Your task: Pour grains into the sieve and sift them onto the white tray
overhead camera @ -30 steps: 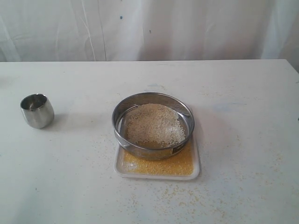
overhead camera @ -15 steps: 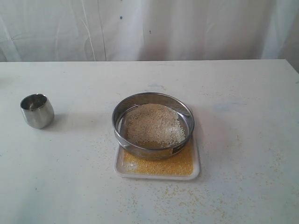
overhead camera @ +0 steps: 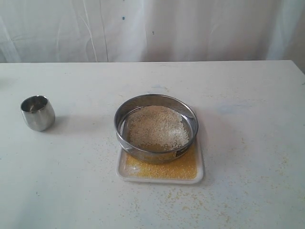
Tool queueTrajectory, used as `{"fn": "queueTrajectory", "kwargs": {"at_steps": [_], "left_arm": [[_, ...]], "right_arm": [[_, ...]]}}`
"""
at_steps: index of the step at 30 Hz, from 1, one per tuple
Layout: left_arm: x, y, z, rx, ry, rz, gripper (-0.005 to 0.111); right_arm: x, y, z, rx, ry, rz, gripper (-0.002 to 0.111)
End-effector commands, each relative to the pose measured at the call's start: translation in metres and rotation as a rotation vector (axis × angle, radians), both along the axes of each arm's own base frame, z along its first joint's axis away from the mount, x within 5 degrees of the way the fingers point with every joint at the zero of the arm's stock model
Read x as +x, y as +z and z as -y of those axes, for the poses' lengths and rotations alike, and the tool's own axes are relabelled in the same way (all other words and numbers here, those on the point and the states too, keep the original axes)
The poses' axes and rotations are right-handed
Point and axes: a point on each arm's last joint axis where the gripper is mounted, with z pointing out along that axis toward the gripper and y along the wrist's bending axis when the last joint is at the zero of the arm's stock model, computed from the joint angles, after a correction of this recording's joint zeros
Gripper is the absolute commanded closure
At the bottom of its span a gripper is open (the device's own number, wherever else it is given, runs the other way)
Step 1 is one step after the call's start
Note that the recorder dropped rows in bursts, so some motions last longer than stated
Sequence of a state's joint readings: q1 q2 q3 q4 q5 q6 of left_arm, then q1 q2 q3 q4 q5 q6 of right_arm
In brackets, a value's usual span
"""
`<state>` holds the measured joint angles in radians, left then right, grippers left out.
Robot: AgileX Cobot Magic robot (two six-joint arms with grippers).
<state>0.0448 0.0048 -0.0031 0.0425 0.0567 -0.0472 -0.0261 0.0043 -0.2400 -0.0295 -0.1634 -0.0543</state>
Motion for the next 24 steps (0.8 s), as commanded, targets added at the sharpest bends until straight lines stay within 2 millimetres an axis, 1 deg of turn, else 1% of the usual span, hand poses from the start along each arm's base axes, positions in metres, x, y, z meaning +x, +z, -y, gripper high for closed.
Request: {"fn": "queueTrajectory", "kwargs": {"at_steps": [1,2,4,5,6,7,8,9,24], "left_arm": [[0.0,0.0,0.0,-0.007,0.0,0.006,0.107],[0.0,0.0,0.0,-0.007,0.0,0.006,0.107],[0.0,0.0,0.0,-0.007,0.002,0.008,0.107],[0.0,-0.001,0.0,-0.007,0.002,0.004,0.107],[0.0,0.0,0.0,-0.007,0.002,0.007,0.107],[0.0,0.0,0.0,-0.007,0.002,0.007,0.107],[0.0,0.0,0.0,-0.007,0.002,0.007,0.107],[0.0,0.0,0.0,-0.007,0.002,0.007,0.107],[0.0,0.0,0.0,-0.007,0.002,0.005,0.107]], "right_arm": [[0.015,-0.055,0.005,0.05,-0.031,0.033,0.108],[0.022,-0.071,0.004,0.077,-0.016,-0.155,0.108],[0.027,-0.093,0.002,0.079,-0.01,-0.396,0.108],[0.027,-0.1,0.003,0.056,-0.027,-0.484,0.108],[0.026,-0.114,0.004,-0.008,-0.07,-0.642,0.108],[0.024,-0.123,0.006,-0.047,-0.099,-0.738,0.108],[0.024,-0.125,0.008,-0.081,-0.119,-0.763,0.108],[0.024,-0.123,0.008,-0.087,-0.121,-0.748,0.108],[0.024,-0.123,0.007,-0.076,-0.117,-0.739,0.108]]}}
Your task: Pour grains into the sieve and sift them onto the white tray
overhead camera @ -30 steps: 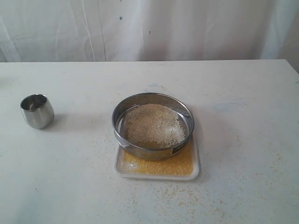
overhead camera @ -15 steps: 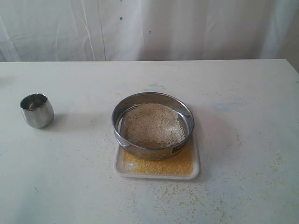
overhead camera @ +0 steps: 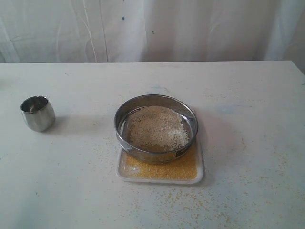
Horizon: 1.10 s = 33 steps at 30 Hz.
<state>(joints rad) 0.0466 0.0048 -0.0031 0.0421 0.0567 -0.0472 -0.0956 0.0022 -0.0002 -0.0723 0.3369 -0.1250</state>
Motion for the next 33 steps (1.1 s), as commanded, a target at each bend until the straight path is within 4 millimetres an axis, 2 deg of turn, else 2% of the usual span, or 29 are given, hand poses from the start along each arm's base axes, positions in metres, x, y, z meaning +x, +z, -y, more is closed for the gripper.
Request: {"fn": "queueTrajectory", "kwargs": {"at_steps": [1,12,16,33], "left_arm": [[0.0,0.0,0.0,-0.007,0.001,0.005,0.107],[0.0,-0.001,0.0,-0.009,0.001,-0.002,0.107],[-0.005,-0.017,0.001,-0.021,-0.006,-0.187,0.107],[-0.004,-0.016,0.001,-0.02,-0.005,-0.169,0.107]], "right_arm": [[0.0,0.0,0.0,-0.015,-0.003,0.003,0.108],[0.0,0.0,0.0,-0.015,-0.003,0.001,0.108],[0.0,0.0,0.0,-0.015,-0.003,0.001,0.108],[0.0,0.0,0.0,-0.015,-0.003,0.001,0.108]]}}
